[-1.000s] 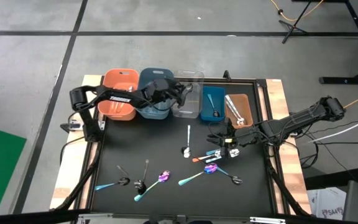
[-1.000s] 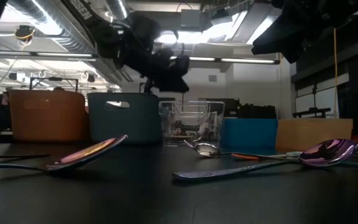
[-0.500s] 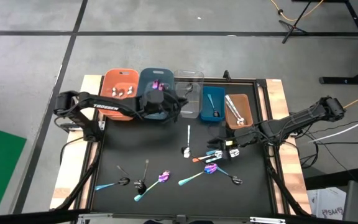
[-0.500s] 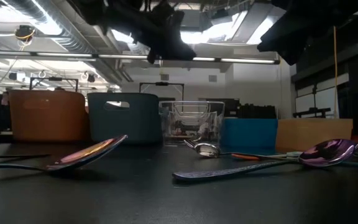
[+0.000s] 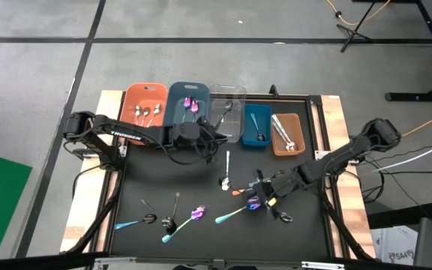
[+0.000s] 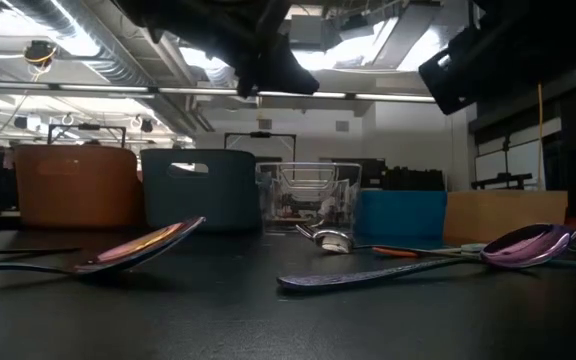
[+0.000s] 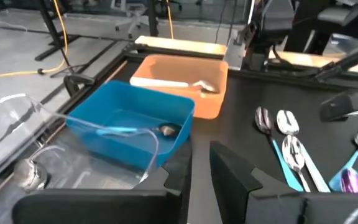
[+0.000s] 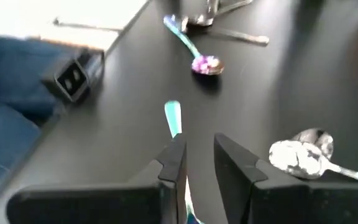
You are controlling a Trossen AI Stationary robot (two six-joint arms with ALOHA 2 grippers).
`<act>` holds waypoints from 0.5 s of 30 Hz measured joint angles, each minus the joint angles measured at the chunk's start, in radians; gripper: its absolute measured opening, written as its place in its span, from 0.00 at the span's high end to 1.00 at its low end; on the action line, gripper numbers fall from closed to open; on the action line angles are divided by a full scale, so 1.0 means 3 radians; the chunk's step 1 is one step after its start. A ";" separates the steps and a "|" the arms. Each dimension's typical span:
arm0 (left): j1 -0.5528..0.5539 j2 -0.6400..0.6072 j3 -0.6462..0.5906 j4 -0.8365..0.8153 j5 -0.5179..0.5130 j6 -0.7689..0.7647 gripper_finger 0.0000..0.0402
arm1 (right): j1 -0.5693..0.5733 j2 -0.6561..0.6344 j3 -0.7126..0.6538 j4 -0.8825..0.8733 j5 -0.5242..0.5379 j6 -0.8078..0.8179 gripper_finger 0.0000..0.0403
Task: Sort silverware by color (type)
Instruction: Put the purple spoon into the left blue bin
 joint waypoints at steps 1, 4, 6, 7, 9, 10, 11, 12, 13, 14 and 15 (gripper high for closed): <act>0.0000 0.0000 0.0000 -0.0031 0.0000 0.0000 0.87 | 0.0033 0.0053 0.0000 0.0003 0.0018 -0.0073 0.82; 0.0001 0.0000 0.0000 -0.0096 -0.0003 0.0000 0.87 | 0.0102 0.0214 0.0001 0.0002 0.0077 -0.0219 0.82; 0.0003 0.0000 0.0000 -0.0127 -0.0003 -0.0001 0.87 | 0.0119 0.0315 0.0001 0.0011 0.0090 -0.0250 0.82; 0.0001 0.0000 0.0000 -0.0130 -0.0003 -0.0001 0.87 | 0.0116 0.0359 0.0001 0.0023 0.0092 -0.0248 0.82; 0.0000 0.0001 0.0000 -0.0130 -0.0003 -0.0001 0.87 | 0.0111 0.0439 0.0003 0.0022 0.0093 -0.0247 0.82; -0.0004 0.0001 0.0000 -0.0130 -0.0003 -0.0001 0.87 | 0.0111 0.0480 0.0003 0.0032 0.0093 -0.0247 0.82; -0.0004 0.0001 0.0000 -0.0130 -0.0003 -0.0001 0.87 | 0.0110 0.0516 0.0003 0.0040 0.0093 -0.0248 0.82; -0.0004 0.0001 0.0000 -0.0130 -0.0003 -0.0001 0.87 | 0.0110 0.0548 0.0003 0.0048 0.0093 -0.0248 0.82; -0.0004 0.0001 0.0000 -0.0130 -0.0003 -0.0001 0.87 | 0.0110 0.0582 0.0003 0.0073 0.0092 -0.0249 0.82; -0.0004 0.0001 0.0000 -0.0130 -0.0003 -0.0001 0.87 | 0.0110 0.0612 0.0003 0.0115 0.0090 -0.0248 0.82; -0.0004 0.0001 0.0000 -0.0130 -0.0003 -0.0004 0.87 | 0.0111 0.0642 0.0003 0.0150 0.0092 -0.0249 0.82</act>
